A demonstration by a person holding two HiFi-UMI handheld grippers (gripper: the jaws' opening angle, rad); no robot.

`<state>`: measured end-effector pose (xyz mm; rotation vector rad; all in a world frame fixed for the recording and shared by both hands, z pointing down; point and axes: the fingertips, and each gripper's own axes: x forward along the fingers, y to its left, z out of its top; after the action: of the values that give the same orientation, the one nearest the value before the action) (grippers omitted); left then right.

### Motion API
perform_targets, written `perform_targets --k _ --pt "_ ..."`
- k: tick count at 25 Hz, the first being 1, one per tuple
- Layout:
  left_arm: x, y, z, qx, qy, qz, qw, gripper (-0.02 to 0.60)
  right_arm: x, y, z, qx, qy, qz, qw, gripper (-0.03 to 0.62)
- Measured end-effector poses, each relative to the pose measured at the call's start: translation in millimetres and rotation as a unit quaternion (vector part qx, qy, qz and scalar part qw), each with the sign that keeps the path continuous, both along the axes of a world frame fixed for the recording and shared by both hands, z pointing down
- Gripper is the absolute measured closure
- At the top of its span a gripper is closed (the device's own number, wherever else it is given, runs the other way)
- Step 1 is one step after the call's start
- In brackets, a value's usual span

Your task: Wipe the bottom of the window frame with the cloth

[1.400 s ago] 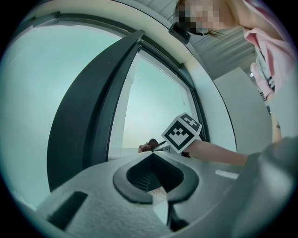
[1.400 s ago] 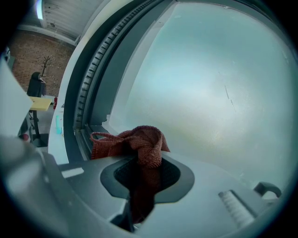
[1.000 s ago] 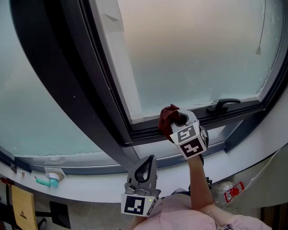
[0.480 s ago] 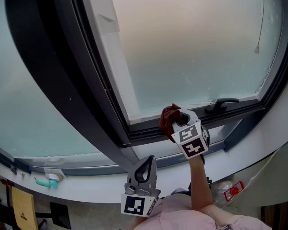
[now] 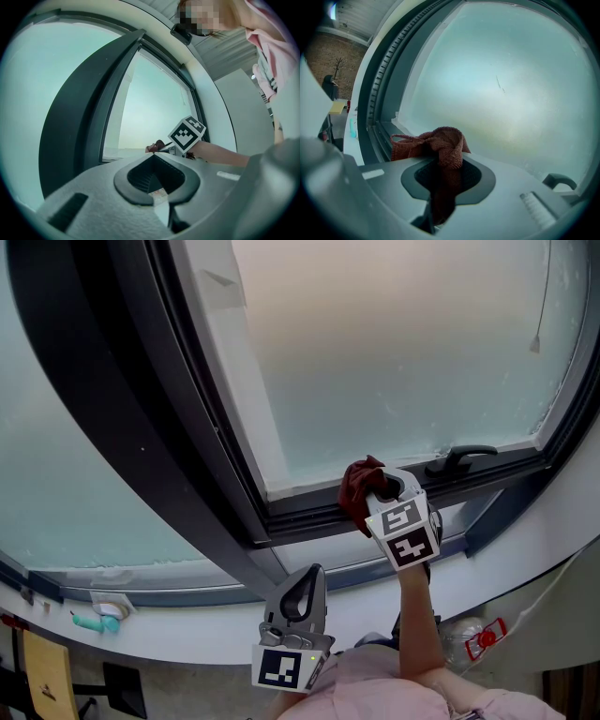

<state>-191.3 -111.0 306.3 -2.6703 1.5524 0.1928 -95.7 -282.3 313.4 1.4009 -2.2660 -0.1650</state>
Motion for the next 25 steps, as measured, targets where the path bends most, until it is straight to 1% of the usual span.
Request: perform_targets --k 7,11,15,16,19,20,22,25 --pt "0 -1 1 -0.001 0.001 0.000 1.0000 0.584 10 -2 0 -0.001 -0.005 0.010 1.000 0.530" --pt "0 -2 -3 0.001 0.014 -0.001 0.9999 0.584 16 -3 0 -0.001 -0.007 0.018 1.000 0.530" --pt "1 -2 1 -0.002 0.002 0.003 1.0000 0.584 19 -4 0 -0.001 -0.011 0.019 1.000 0.530" --pt "1 -2 0 -0.001 0.006 0.002 1.0000 0.584 19 -3 0 -0.001 -0.011 0.019 1.000 0.530" --pt "1 -3 -10 0.008 0.039 -0.004 0.9992 0.584 19 -3 0 -0.001 -0.011 0.019 1.000 0.530" --pt "1 -3 -12 0.009 0.043 -0.005 0.9990 0.584 20 -3 0 -0.001 -0.011 0.020 1.000 0.530" --pt "0 -3 -10 0.007 0.038 -0.005 0.9992 0.584 21 -3 0 -0.001 -0.011 0.022 1.000 0.530" --pt "-2 -2 1 -0.003 0.006 0.000 1.0000 0.584 24 -4 0 -0.001 -0.013 0.026 1.000 0.530"
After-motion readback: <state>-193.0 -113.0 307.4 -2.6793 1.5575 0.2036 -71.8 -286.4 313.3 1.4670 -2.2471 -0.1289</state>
